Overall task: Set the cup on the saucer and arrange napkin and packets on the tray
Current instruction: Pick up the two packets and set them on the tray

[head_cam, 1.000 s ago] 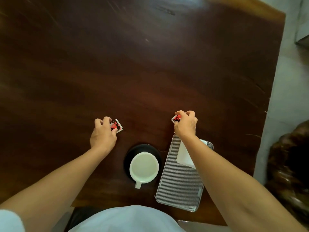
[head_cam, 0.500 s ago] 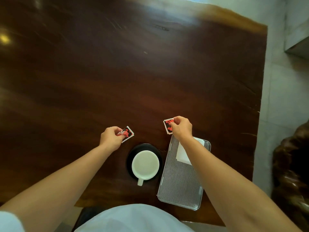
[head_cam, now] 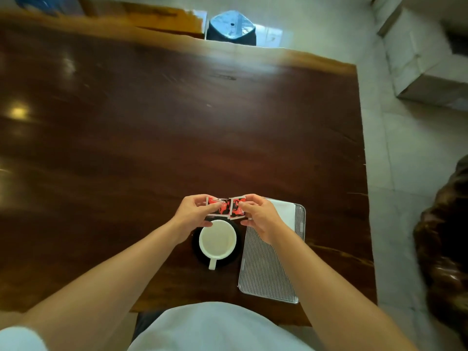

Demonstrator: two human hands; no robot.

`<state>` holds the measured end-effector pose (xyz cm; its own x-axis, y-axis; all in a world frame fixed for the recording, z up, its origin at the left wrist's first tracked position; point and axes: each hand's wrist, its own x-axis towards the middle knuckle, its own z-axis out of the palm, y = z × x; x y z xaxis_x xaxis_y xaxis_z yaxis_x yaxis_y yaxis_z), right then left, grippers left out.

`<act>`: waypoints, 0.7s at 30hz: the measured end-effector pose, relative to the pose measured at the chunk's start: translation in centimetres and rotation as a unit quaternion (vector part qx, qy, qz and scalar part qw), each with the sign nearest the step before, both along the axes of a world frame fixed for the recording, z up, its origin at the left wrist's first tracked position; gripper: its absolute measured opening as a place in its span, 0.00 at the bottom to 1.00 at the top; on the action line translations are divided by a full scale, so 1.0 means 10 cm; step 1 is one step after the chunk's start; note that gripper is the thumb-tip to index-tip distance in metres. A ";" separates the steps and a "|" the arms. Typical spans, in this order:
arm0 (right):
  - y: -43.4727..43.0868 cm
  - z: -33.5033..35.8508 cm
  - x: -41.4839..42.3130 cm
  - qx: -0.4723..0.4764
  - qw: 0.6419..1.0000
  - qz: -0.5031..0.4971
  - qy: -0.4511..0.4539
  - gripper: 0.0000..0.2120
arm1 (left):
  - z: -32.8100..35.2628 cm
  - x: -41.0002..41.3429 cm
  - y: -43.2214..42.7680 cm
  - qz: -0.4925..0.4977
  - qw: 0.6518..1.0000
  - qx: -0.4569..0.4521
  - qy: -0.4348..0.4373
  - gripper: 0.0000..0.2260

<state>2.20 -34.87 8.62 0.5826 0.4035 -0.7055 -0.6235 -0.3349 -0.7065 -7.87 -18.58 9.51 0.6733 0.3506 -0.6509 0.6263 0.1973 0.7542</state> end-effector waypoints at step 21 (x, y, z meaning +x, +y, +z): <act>-0.50 0.20 -0.45 0.055 0.989 -0.129 0.036 0.09 | 0.19 -0.32 -0.39 -0.060 0.997 -0.052 -0.001 0.09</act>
<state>-2.29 -39.92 10.66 0.6258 0.3238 -0.7096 -0.7287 -0.0818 -0.6799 -11.07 -22.49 11.36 0.7079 0.1989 -0.6777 0.6483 0.1977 0.7353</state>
